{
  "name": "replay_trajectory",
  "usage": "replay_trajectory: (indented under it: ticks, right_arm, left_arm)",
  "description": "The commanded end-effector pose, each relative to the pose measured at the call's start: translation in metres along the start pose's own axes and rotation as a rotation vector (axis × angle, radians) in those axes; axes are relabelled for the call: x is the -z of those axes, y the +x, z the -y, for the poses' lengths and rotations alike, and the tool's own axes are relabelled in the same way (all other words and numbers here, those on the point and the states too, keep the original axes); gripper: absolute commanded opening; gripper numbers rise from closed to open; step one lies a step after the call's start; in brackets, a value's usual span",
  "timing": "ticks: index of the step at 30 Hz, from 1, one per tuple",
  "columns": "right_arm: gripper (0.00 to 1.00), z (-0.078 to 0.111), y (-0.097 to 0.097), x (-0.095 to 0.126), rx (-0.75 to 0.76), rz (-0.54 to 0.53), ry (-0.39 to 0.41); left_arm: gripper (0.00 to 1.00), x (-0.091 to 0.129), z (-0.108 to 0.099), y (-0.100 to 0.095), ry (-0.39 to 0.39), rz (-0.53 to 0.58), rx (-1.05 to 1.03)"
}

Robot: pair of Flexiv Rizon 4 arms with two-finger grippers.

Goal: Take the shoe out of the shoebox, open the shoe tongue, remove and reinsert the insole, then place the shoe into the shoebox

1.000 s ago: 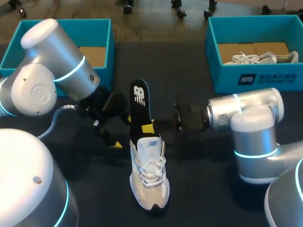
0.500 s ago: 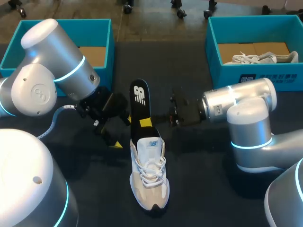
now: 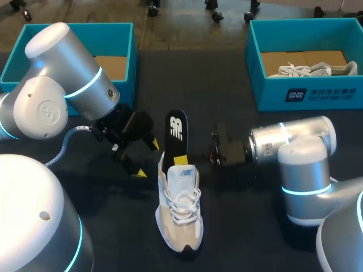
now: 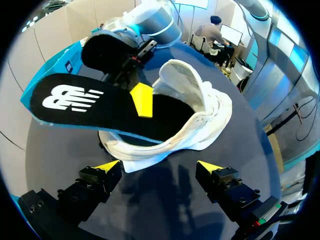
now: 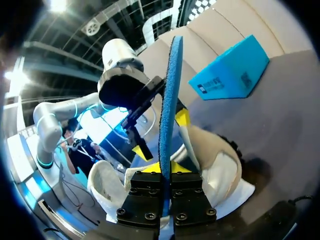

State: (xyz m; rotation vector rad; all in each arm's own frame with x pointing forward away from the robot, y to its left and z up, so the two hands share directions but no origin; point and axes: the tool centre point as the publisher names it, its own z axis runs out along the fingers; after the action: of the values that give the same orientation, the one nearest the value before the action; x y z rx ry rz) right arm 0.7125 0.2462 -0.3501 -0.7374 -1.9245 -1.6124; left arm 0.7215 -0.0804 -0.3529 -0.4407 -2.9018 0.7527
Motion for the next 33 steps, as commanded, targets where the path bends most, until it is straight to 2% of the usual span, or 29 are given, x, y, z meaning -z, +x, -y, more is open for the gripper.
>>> replay_trajectory:
  ticks: [1,6,7,8,9,18,29,31,33]
  right_arm:
    - [0.00,0.014,-0.005,-0.006,-0.020,-0.002,-0.005]
    - [0.02,0.013,0.002,-0.010,-0.014,-0.006,0.000]
    - [0.26,0.012,0.003,-0.010,-0.010,-0.005,0.000]
    - [0.40,0.010,0.005,-0.011,-0.004,-0.005,0.001]
    - [0.43,0.008,0.007,-0.011,0.003,-0.003,0.004]
    - [0.42,-0.014,0.020,-0.014,0.061,0.025,0.015]
    - [0.38,-0.031,0.017,-0.017,0.090,0.016,0.011]
    - [0.36,-0.035,0.015,-0.018,0.091,0.013,0.006]
    - [0.29,-0.038,0.012,-0.019,0.088,0.008,-0.003]
  left_arm:
    - [1.00,-0.001,0.000,0.000,0.001,0.001,-0.001]
    - [1.00,-0.001,0.000,0.000,0.001,0.001,-0.001]
    - [1.00,-0.001,0.000,0.000,0.001,0.001,-0.001]
    - [1.00,-0.001,0.000,0.000,0.001,0.001,-0.001]
    - [1.00,-0.001,0.000,0.000,0.001,0.001,-0.001]
    - [1.00,-0.001,0.000,0.000,0.001,0.001,-0.001]
    - [1.00,-0.001,0.000,0.000,0.001,0.001,-0.001]
    - [1.00,-0.001,0.000,0.000,0.001,0.001,-0.001]
    - [1.00,-0.001,0.000,0.000,0.001,0.001,-0.001]
